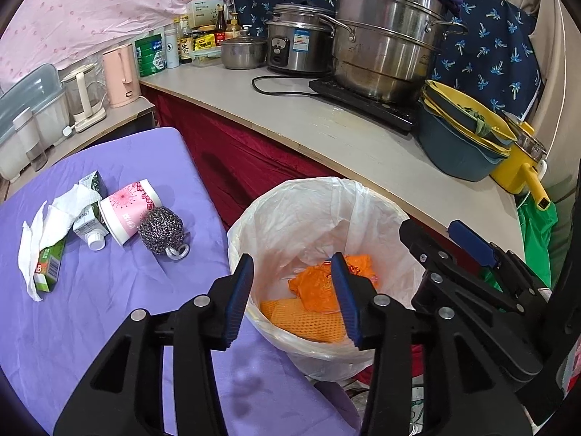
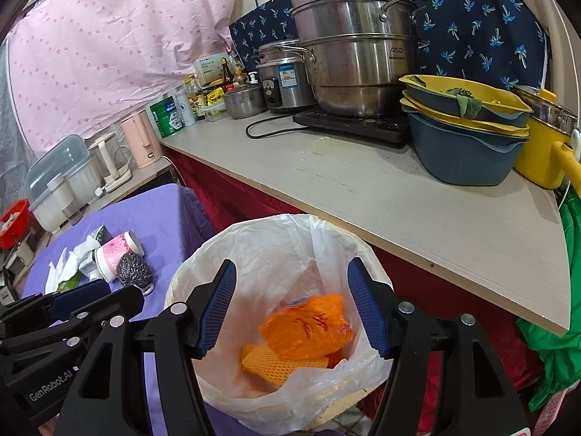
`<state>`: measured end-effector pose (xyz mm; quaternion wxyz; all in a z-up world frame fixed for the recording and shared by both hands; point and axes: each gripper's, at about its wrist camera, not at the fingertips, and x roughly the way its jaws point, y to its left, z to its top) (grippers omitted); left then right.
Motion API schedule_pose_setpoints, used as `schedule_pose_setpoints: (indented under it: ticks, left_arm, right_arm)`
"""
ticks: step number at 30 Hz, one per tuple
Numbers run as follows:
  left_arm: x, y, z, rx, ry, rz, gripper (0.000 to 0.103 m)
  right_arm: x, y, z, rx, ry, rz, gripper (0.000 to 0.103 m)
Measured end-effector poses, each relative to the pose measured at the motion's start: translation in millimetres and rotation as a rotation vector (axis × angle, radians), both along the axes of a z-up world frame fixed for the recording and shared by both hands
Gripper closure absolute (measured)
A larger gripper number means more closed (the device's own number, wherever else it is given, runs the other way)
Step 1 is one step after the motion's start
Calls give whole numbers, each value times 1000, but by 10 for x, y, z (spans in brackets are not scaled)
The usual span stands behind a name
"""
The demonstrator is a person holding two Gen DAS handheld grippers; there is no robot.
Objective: Collect trash
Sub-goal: 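Carry both bags over the white bin and open both tools to drop them, then move both tools back over the paper towels on the table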
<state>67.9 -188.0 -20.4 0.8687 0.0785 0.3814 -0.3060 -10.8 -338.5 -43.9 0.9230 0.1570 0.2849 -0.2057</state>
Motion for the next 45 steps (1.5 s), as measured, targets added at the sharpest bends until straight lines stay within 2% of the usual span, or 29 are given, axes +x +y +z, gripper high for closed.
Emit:
schedule_pose_setpoints:
  ticks: [8, 10, 12, 18, 23, 34, 36, 45]
  left_arm:
    - [102, 230, 39, -22, 9, 52, 59]
    - [144, 333, 54, -29, 10, 76, 53]
    - [184, 469, 77, -36, -3, 114, 42]
    - [368, 873, 80, -43, -1, 215, 36]
    - [609, 1389, 43, -50, 16, 336, 33]
    - [1102, 2634, -138, -43, 43, 574, 31]
    - [1198, 2817, -182, -36, 47, 605, 25]
    - [1675, 3295, -460, -23, 90, 668, 23]
  right_arm:
    - [66, 149, 89, -21, -3, 32, 41]
    - [99, 203, 111, -23, -5, 47, 41]
    - [137, 262, 127, -27, -4, 61, 40]
    - [318, 536, 150, -40, 4, 124, 40]
    - [515, 808, 130, -38, 13, 182, 40]
    - [1146, 1651, 70, -50, 33, 351, 40]
    - [1305, 1815, 48, -51, 40, 385, 40]
    - [2021, 2391, -104, -47, 67, 491, 40]
